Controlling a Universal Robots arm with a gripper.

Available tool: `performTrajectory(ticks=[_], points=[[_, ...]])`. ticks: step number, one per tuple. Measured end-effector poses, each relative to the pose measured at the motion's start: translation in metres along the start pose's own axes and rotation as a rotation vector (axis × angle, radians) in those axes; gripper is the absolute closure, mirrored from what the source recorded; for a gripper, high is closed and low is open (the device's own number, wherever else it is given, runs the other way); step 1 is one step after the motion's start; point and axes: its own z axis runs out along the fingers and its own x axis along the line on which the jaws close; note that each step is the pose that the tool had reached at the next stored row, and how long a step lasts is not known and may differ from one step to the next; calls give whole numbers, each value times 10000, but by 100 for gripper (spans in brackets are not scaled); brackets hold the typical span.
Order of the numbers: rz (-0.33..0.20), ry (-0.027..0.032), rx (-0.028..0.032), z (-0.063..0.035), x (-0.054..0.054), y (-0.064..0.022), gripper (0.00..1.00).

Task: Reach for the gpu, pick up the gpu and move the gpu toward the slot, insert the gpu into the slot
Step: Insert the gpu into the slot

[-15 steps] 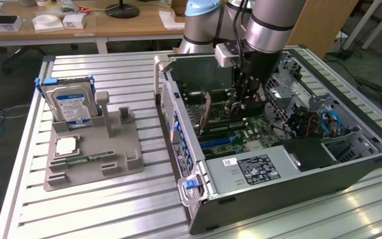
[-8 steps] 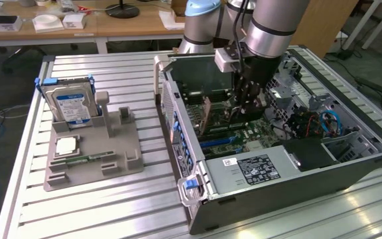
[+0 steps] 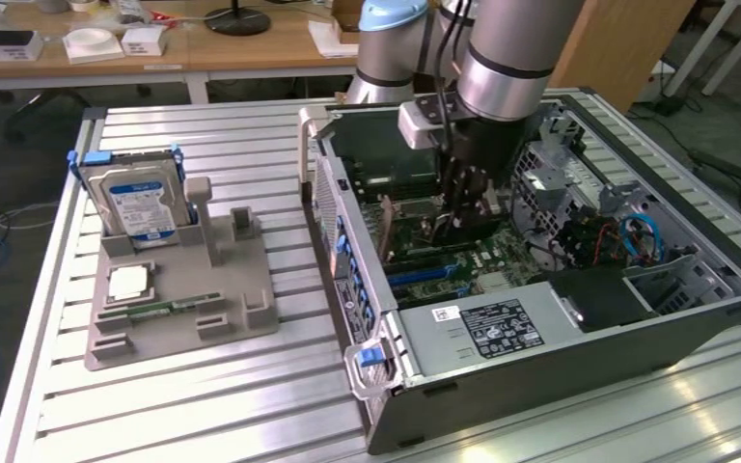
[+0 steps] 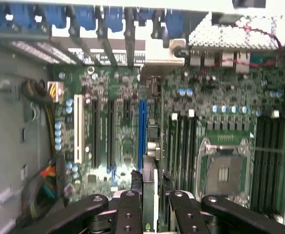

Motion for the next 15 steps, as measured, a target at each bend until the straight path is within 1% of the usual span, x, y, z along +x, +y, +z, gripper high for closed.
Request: performTrajectory(ticks=[8,15], points=[[-1,4,0,145,6,51,74],[1,6,-1,235,14,110,74]])
